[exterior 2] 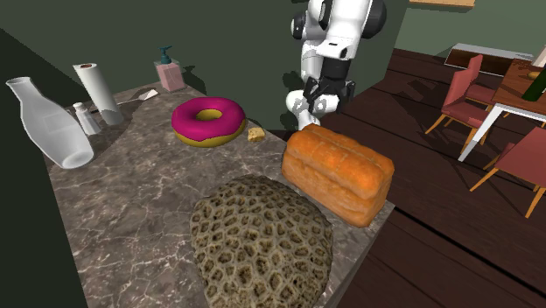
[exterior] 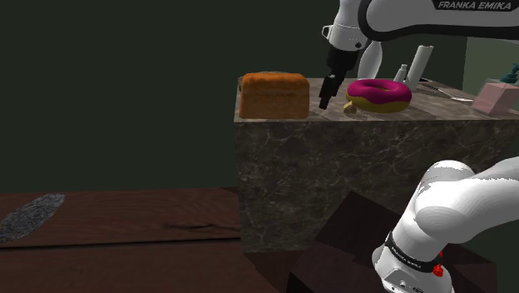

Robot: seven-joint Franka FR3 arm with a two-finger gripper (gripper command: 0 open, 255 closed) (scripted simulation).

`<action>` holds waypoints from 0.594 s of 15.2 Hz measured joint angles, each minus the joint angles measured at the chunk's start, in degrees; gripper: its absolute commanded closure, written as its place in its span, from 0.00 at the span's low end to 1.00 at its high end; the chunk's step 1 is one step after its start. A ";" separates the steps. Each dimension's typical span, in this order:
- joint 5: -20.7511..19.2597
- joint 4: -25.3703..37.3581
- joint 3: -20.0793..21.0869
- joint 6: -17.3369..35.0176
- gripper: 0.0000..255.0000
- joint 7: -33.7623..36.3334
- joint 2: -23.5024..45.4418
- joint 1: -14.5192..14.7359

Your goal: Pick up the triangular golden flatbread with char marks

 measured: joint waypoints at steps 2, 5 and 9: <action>-0.45 -0.17 -0.62 0.10 0.00 -0.78 -0.06 -0.20; -2.76 -0.57 -3.62 0.53 0.00 -4.72 -0.03 -1.21; -6.18 -1.91 -7.89 2.74 0.00 -10.17 0.64 -2.59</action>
